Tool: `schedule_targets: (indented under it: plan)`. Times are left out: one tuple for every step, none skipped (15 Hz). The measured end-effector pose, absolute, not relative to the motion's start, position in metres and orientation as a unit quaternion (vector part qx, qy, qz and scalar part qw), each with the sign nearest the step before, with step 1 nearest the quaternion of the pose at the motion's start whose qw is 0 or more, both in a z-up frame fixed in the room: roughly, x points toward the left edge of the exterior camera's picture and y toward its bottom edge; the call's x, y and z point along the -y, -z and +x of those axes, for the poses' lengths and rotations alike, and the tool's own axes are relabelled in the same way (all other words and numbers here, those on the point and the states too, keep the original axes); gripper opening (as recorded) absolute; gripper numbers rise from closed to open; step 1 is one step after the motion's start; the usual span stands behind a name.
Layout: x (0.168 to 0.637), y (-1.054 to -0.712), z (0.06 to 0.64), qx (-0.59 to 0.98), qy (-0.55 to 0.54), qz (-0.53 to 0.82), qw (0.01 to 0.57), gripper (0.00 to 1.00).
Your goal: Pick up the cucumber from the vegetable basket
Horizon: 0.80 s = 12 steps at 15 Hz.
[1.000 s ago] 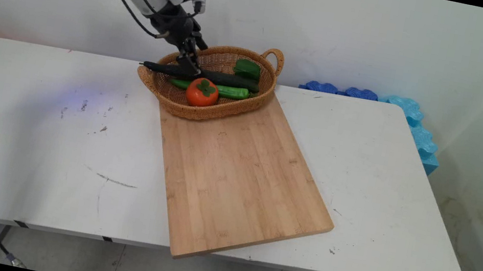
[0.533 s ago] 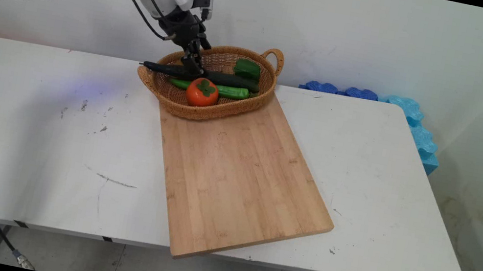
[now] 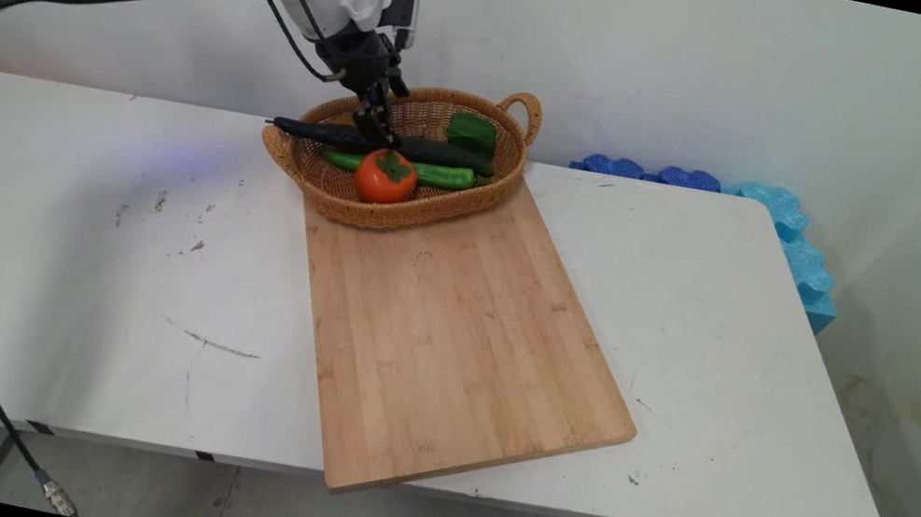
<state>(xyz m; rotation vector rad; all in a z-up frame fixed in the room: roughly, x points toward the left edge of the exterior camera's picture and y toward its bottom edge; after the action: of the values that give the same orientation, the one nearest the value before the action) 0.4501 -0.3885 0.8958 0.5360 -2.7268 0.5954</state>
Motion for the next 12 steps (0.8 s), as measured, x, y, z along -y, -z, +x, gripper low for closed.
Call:
schedule_targets:
  plan:
    - [0.39, -0.895, 0.45, 0.949, -0.207, 0.186, 0.148, 1.0]
    - [0.392, -0.893, 0.45, 0.95, -0.207, 0.184, 0.146, 1.0]
    - [0.394, -0.892, 0.449, 0.95, -0.207, 0.183, 0.145, 1.0]
    - [0.396, -0.89, 0.449, 0.951, -0.206, 0.182, 0.143, 1.0]
    - [0.398, -0.889, 0.448, 0.951, -0.206, 0.182, 0.142, 1.0]
    - [0.399, -0.888, 0.448, 0.951, -0.205, 0.182, 0.142, 1.0]
    - [0.4, -0.887, 0.447, 0.951, -0.204, 0.183, 0.141, 1.0]
    - [0.402, -0.885, 0.446, 0.952, -0.203, 0.183, 0.14, 1.0]
    - [0.403, -0.884, 0.446, 0.952, -0.202, 0.184, 0.139, 1.0]
    - [0.404, -0.883, 0.445, 0.952, -0.201, 0.185, 0.138, 1.0]
    - [0.405, -0.882, 0.445, 0.952, -0.199, 0.187, 0.137, 1.0]
    - [0.406, -0.881, 0.444, 0.952, -0.198, 0.188, 0.137, 1.0]
